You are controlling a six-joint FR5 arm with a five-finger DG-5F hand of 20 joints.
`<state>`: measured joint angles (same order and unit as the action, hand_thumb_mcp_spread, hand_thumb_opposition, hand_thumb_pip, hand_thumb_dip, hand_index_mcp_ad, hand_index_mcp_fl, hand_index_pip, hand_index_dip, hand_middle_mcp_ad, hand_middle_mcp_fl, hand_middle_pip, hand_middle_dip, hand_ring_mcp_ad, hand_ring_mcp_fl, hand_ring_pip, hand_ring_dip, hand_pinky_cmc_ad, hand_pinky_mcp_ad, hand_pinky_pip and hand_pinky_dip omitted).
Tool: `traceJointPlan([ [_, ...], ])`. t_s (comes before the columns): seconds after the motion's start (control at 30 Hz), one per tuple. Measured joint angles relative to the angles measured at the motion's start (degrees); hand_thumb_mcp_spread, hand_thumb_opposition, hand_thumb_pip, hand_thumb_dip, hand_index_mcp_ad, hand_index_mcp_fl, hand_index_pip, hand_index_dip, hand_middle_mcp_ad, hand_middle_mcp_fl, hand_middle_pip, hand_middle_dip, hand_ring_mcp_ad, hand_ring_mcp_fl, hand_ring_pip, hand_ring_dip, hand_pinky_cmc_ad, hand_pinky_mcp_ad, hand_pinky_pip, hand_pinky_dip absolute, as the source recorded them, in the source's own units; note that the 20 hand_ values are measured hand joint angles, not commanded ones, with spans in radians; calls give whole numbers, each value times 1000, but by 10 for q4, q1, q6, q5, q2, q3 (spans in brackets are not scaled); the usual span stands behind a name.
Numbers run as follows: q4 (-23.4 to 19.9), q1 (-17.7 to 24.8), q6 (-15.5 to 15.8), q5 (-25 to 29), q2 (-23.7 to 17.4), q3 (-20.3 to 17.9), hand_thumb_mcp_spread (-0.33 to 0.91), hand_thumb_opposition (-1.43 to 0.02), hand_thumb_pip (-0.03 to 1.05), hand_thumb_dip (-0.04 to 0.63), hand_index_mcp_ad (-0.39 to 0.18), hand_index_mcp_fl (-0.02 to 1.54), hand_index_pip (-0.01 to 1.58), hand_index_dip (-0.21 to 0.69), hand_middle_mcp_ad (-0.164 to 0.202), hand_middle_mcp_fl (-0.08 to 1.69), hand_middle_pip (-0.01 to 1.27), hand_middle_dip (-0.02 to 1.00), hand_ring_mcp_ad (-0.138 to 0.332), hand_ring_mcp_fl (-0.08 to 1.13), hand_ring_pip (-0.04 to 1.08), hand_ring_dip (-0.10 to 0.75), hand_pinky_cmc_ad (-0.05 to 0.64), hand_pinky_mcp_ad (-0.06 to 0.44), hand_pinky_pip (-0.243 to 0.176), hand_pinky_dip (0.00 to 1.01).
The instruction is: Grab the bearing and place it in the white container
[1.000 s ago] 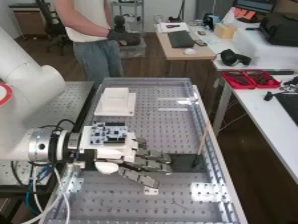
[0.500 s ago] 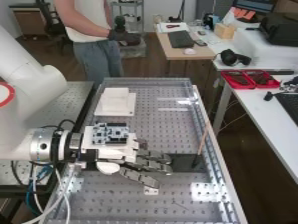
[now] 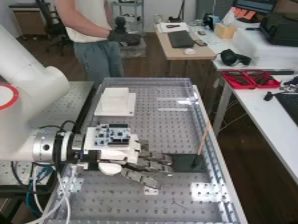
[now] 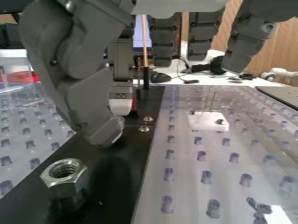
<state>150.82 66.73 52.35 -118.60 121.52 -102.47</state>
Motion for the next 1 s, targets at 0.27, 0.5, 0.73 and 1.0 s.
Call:
traceJointPlan([
  [0.27,-2,-1,-1,1,1,-1,417,-911,682,300,-155,3,1445,175,82,23,126,161,159,-3,75,73,398,304,-106,176],
  [0.5,1,-1,-3,1,5,2,417,-911,682,300,-155,3,1445,175,82,23,126,161,159,-3,75,73,394,304,-106,176],
  [0.73,4,-1,-1,2,7,5,417,-911,682,300,-155,3,1445,175,82,19,126,161,159,-3,75,73,398,302,-106,176],
  [1.0,5,-1,-1,3,9,7,417,-908,682,302,-155,3,1445,175,82,23,126,161,162,-3,75,73,398,302,-106,176],
])
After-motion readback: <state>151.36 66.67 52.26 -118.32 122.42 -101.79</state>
